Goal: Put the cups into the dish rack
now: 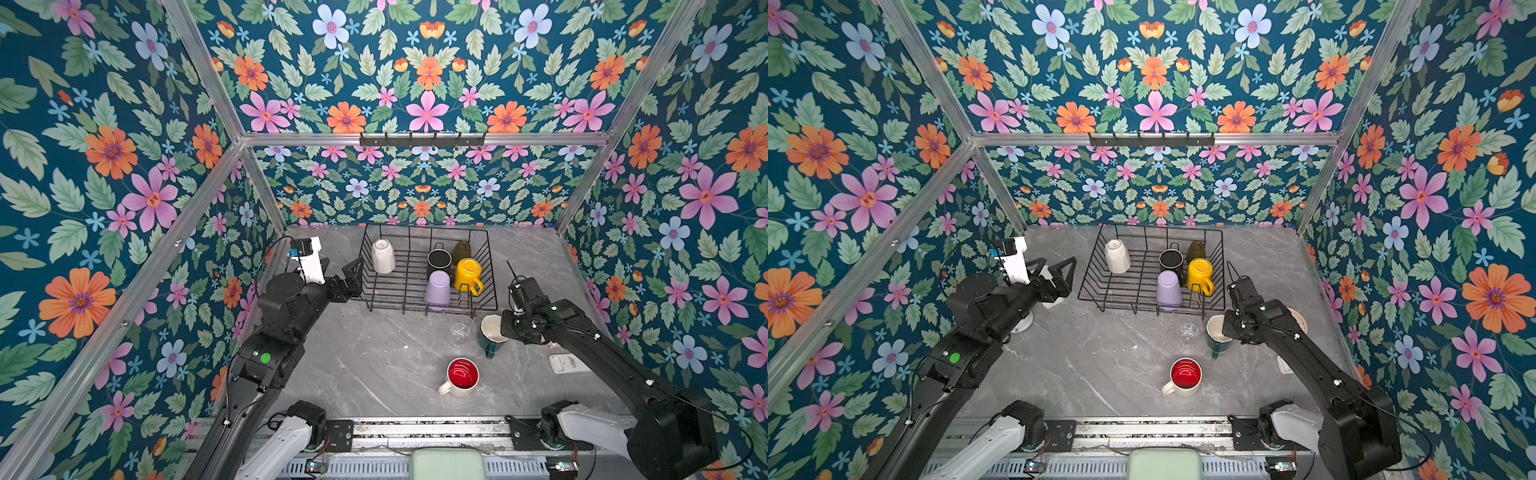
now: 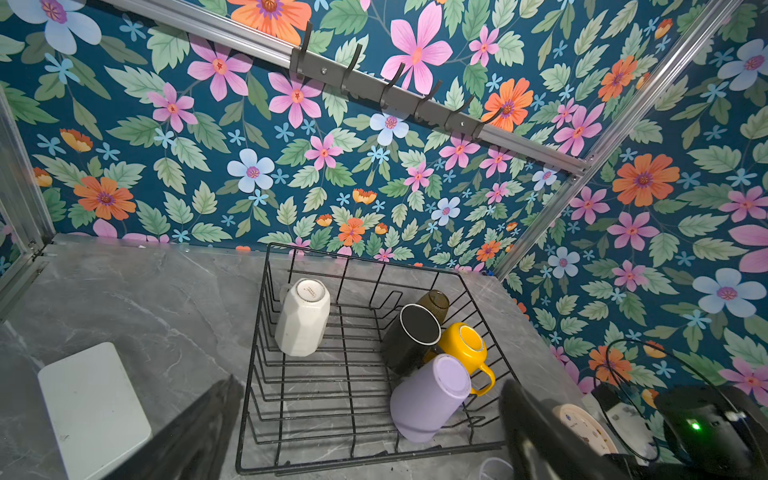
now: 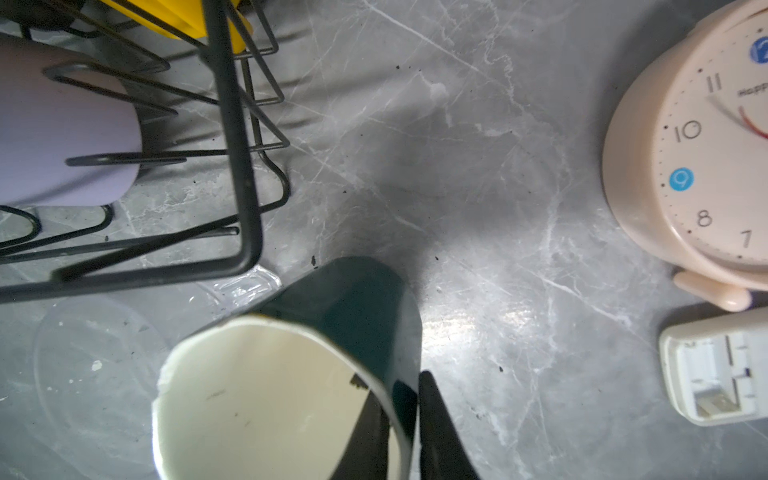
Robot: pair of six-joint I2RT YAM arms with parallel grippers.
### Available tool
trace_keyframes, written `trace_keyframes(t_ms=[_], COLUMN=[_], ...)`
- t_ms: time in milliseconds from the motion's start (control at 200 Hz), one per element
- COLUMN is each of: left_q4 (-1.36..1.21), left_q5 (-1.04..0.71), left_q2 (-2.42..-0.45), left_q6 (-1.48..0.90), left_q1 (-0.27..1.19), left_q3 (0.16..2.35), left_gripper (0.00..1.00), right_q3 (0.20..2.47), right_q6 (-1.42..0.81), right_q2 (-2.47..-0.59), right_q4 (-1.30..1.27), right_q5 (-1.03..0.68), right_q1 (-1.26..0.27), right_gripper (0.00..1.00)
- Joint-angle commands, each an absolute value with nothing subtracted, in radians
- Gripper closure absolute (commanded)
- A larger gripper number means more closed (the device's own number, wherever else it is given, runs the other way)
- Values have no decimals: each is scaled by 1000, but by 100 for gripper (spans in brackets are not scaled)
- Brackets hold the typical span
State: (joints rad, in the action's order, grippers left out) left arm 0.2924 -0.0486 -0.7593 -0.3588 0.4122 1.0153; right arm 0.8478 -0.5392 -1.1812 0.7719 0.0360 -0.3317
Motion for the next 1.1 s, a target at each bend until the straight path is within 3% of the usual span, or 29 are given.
trace_keyframes(t_ms=[0,200,770,1095], left_q4=[291,297,169,-1], left_q5=[-40,-41,-140,-364], left_q2=[-753,-747,-701,-750], left_q6=[-357,-365,-406,-550], left_q1=[412,411,411,411], left_q3=[1015,1009,918,822], left_gripper=[0,0,0,1], right_q3=[847,836,955,1109], right_q6=[-524,-519,-521,-533], right_q2=[-1180,-1160,-925,-854], right_q4=[793,815,1018,1015], right_q5=[70,94,52,-151], right_q1=[-332,-332,-332,-332], right_gripper=[89,100,100,100])
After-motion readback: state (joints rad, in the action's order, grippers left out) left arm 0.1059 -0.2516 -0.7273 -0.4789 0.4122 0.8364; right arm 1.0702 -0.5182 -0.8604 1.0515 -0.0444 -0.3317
